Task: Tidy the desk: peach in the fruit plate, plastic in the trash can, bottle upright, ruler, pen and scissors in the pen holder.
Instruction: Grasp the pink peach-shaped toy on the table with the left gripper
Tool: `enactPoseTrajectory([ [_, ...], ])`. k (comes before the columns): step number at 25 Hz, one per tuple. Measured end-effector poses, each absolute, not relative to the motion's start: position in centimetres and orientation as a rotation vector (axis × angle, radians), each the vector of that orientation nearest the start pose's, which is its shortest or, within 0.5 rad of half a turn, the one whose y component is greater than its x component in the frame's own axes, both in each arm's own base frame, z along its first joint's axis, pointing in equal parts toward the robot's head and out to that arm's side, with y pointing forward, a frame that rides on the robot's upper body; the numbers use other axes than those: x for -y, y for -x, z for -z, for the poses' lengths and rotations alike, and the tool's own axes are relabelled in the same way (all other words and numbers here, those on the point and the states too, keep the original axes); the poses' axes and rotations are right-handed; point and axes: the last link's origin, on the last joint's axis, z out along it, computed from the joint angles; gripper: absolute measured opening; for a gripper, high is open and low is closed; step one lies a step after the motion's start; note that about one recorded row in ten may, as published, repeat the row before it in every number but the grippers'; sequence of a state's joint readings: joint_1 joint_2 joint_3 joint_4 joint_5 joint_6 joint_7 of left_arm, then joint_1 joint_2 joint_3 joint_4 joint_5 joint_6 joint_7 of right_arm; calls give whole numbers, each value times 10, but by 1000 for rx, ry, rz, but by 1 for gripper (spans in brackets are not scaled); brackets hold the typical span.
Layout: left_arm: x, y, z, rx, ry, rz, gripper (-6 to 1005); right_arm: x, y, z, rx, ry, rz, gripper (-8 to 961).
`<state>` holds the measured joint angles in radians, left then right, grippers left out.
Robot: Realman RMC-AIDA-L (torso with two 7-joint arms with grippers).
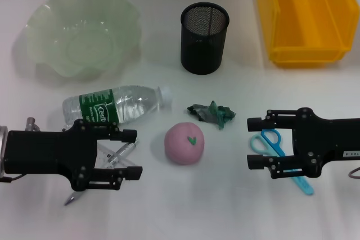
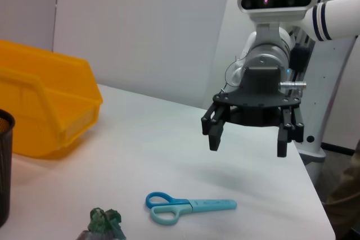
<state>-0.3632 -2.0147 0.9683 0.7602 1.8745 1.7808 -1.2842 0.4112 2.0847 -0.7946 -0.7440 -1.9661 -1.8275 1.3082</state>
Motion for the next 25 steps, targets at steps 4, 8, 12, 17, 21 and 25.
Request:
enactPoseTrajectory([
  [4,-269,272,-10,387,3001,703,711,-272,-262,0,-473,2941,-833,750],
  [8,-270,271,-10,384,3003,705,711,-272,-263,1,-480,2937,-833,750],
  [12,-270,270,-9,386,3001,707,710,-270,-264,3,-487,2936,-850,750],
  [17,-273,265,-4,344,2961,752,710,-265,-267,7,-484,2925,-879,749],
  [21,-282,256,5,255,2902,800,709,-261,-269,10,-492,2923,-899,749],
  [25,-295,248,21,281,2925,800,709,-255,-273,12,-523,2918,-912,749],
])
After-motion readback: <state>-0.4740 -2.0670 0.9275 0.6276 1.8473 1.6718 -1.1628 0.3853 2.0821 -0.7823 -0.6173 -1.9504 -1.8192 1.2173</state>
